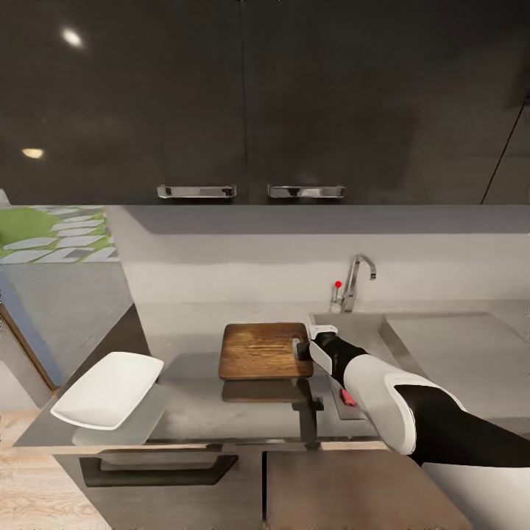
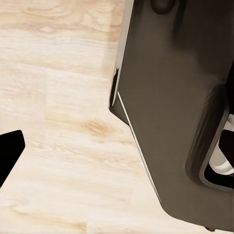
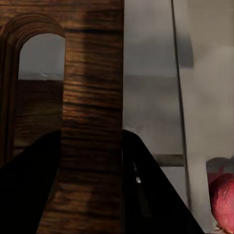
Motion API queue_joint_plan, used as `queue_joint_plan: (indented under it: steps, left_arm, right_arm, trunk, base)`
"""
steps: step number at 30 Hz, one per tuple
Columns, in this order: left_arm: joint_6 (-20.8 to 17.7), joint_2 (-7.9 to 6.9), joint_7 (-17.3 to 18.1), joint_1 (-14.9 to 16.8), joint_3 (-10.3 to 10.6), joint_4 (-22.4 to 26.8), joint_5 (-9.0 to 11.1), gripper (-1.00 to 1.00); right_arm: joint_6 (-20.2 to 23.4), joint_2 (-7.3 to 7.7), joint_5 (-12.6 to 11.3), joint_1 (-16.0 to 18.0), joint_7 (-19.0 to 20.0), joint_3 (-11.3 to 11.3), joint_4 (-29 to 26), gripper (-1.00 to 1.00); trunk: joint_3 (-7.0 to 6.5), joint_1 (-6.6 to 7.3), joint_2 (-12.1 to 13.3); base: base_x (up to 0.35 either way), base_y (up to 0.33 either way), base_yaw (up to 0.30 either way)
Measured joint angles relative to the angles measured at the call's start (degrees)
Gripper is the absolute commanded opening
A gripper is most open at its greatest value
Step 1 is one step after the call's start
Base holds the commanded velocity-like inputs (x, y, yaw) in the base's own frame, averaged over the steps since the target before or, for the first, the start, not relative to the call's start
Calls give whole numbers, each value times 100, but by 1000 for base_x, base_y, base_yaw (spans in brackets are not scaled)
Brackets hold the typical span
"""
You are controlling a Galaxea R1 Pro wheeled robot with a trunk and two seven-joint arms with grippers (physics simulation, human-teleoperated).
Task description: In the kitchen, take the Vidalia onion out of the sink, dice it on the chopping board with the paring knife, put the diced onion into the bowl on the countertop, then place both the paring knife and the chopping board into the sink.
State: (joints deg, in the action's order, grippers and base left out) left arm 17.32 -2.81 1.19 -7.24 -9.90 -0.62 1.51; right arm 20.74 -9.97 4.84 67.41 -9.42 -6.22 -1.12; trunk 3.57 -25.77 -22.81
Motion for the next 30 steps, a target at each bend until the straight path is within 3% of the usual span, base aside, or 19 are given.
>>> queue_joint_plan:
  steps: [7, 16, 30]
  left_arm:
    - [0, -2, 0, 0, -2, 0, 0, 100]
    - [2, -8, 0, 0, -3, 4, 1, 100]
    - [1, -10, 0, 0, -4, 3, 1, 100]
  right_arm:
    - [2, 0, 3, -2, 8, 2, 0, -100]
    - [1, 0, -6, -3, 17, -13, -1, -100]
    - [1, 0, -7, -3, 11, -18, 0, -100]
  trunk:
    - [0, 0, -1]
    - [9, 2, 0]
    - [129, 2, 1]
  base:
    - [-186, 0, 0]
    - [-12, 0, 0]
    - [0, 0, 0]
